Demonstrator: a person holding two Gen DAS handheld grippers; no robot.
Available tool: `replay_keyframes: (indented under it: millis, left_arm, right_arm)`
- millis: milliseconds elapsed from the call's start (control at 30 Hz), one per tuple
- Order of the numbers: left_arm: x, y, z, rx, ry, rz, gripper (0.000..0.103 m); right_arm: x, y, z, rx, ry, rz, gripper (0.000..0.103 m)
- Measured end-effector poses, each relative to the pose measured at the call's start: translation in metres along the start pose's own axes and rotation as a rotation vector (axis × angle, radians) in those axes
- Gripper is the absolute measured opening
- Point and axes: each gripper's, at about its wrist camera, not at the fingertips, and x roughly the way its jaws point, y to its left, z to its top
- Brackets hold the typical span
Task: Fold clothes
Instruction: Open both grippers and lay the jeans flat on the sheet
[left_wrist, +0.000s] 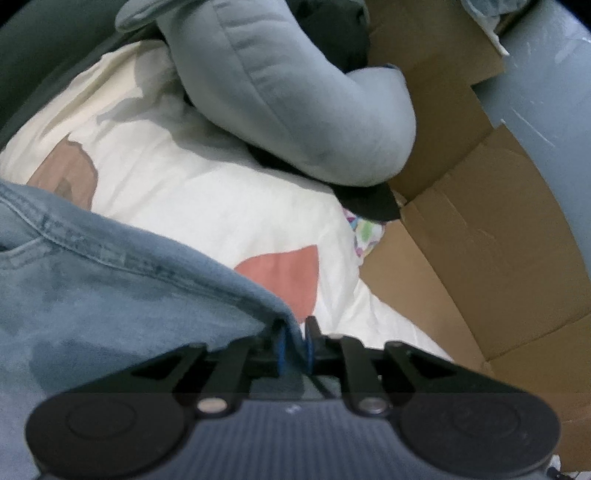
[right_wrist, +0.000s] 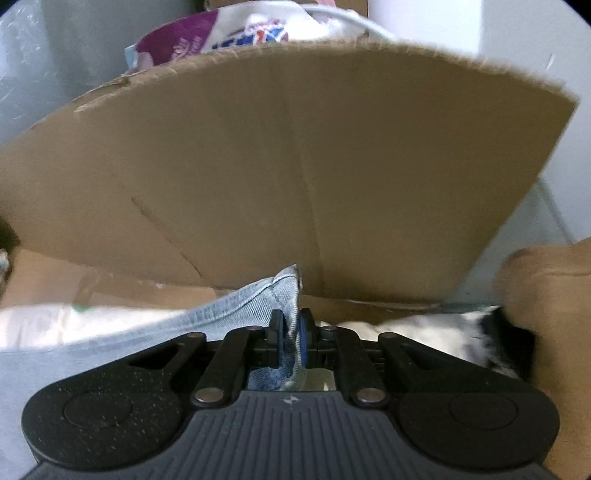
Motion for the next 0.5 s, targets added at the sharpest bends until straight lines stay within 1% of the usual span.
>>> replay_keyframes:
  millis: [67,100,200,233,300,367,500]
  left_arm:
    - [-0.002,-0.006,-0.003,0.01,0.005,0.0,0.025]
    - [-0.003,-0.01,-0.005,0.025,0.013,0.0,0.026]
    - [-0.007,-0.025,-0.014,0.092,0.031,0.01,0.03]
    - [-0.008,-0.028,-0.016,0.105,0.035,0.01,0.032]
    - [-0.012,-0.033,-0.023,0.118,0.049,-0.007,0.033]
    - [-0.015,-0.037,-0.033,0.146,0.072,-0.019,0.036]
    - [-0.024,-0.045,-0.057,0.243,0.115,-0.026,0.039]
  right_arm:
    - [0.006,-0.005,-0.002,0.049,-0.026,0.032,0.011]
    - [0.008,-0.007,-0.004,0.066,-0.038,0.042,0.013]
    - [0.001,-0.006,-0.011,0.024,-0.053,0.053,0.04]
    - [-0.005,-0.008,-0.013,0.036,-0.064,0.058,0.042]
    - [-0.017,-0.013,-0.017,0.062,-0.088,0.07,0.042]
    - [-0.031,-0.017,-0.023,0.079,-0.099,0.07,0.044]
    - [-0.054,-0.022,-0.039,0.083,-0.1,0.073,0.045]
